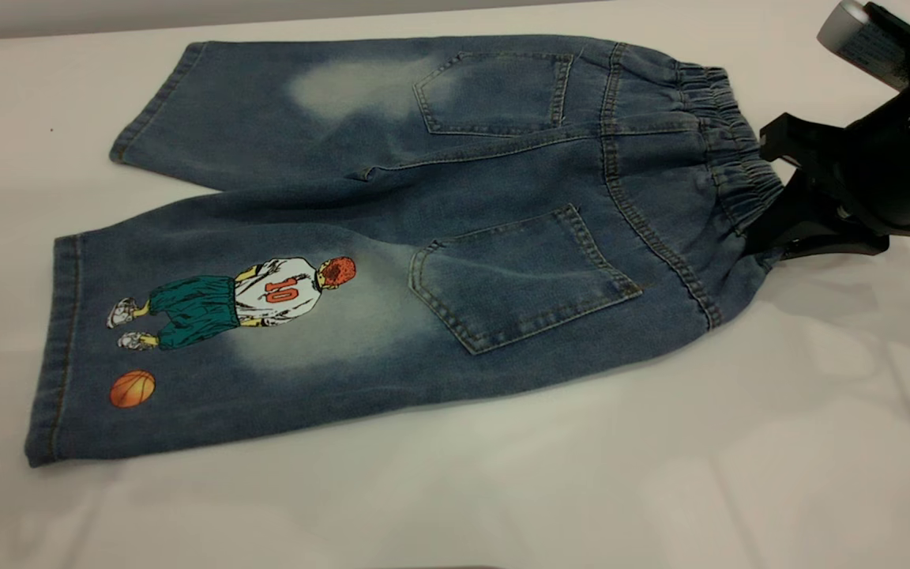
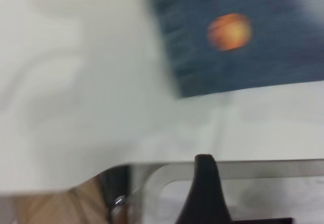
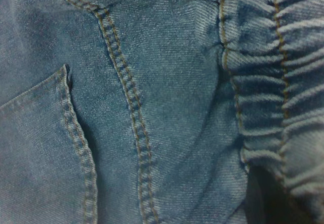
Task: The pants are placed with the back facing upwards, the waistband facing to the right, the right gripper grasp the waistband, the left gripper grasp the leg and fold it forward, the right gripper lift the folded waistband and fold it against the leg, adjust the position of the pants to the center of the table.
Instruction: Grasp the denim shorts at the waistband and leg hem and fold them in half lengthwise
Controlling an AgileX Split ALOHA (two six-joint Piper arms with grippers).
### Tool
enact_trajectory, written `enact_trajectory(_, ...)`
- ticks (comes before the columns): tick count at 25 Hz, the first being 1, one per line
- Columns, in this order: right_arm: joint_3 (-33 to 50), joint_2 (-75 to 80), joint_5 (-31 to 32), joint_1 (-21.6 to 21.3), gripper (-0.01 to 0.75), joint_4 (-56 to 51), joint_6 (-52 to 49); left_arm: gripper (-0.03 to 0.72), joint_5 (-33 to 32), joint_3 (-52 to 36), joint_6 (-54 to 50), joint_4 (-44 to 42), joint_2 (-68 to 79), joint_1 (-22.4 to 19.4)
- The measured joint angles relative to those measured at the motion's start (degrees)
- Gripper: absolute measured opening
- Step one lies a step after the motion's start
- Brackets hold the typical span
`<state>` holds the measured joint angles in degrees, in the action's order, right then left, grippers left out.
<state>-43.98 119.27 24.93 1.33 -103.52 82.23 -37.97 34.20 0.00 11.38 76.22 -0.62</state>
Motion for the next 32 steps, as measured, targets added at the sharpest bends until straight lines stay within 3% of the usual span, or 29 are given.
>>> enact_trajectory(3, 0.0, 0.0, 0.24, -0.07, 0.036, 0.06, 0.12, 0.514, 0.1, 0.0, -6.02, -5.73, 0.78, -0.02)
enact_trajectory(6, 0.0, 0.0, 0.9, -0.07, 0.036, 0.06, 0.32, 0.514, 2.92, -0.99, -5.99, -5.65, 3.69, -0.02)
enact_trajectory(18, 0.0, 0.0, 2.49, -0.14, 0.037, 0.35, 0.51, 0.514, 13.29, -2.15, 10.16, 7.29, 19.79, -0.02)
enact_trajectory(32, 0.0, 0.0, 2.49, -0.14, 0.038, 0.48, 0.56, 0.514, 22.4, -1.9, 14.35, 8.55, 33.92, -0.02)
